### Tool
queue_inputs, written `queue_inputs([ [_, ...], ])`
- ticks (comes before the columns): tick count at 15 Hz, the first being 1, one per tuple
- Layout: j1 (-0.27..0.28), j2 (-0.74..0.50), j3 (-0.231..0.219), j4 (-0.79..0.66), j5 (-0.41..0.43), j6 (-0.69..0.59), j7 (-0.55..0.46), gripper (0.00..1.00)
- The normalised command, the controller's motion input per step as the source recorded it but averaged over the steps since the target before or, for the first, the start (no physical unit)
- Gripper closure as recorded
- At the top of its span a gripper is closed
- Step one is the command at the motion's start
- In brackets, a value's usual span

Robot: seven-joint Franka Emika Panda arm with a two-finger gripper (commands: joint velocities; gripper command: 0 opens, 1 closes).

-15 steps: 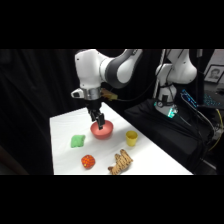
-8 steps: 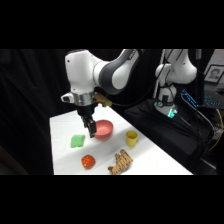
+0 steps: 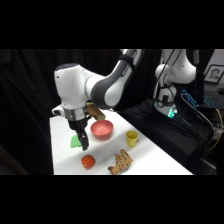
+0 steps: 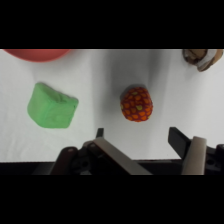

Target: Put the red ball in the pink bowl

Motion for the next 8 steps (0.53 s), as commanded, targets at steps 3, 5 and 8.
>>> queue_inputs([
  [3, 0.104, 0.30, -0.084, 0.32, -0.123, 0.14, 0.23, 0.00],
  [5, 0.129, 0.27, -0.117, 0.24, -0.148, 0.20, 0.26, 0.00],
  [8, 0.109, 0.24, -0.088, 0.20, -0.105, 0.18, 0.23, 0.00],
])
